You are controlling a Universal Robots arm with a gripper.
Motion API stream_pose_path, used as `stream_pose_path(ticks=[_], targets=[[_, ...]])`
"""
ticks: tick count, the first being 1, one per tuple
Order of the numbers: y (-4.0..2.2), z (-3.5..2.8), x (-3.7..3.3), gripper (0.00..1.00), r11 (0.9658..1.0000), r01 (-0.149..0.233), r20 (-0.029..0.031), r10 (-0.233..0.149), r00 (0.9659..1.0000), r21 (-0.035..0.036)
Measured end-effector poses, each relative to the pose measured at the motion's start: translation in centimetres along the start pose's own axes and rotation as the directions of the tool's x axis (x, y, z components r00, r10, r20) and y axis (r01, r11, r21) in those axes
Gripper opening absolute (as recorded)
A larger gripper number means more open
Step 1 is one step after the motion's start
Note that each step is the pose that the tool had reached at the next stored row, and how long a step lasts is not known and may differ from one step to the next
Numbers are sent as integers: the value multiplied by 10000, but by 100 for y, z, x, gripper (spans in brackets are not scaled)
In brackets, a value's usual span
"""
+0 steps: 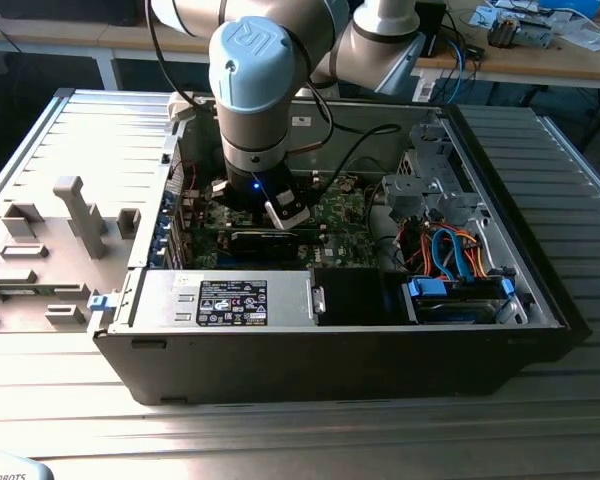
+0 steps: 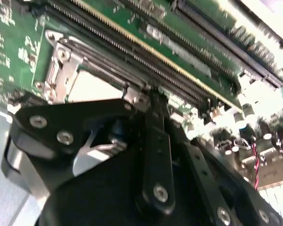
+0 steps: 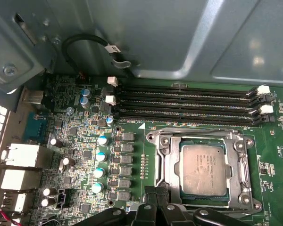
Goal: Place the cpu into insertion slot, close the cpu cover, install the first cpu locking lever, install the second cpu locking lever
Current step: 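Install the second cpu locking lever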
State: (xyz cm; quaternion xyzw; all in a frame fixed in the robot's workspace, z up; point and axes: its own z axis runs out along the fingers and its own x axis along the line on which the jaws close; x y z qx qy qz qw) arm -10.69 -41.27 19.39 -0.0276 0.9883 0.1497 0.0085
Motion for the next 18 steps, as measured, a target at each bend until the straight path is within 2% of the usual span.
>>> stream_pose_path(ticks=[18], targets=[[0, 0, 0, 11, 10000, 1, 3, -1, 10000, -4]])
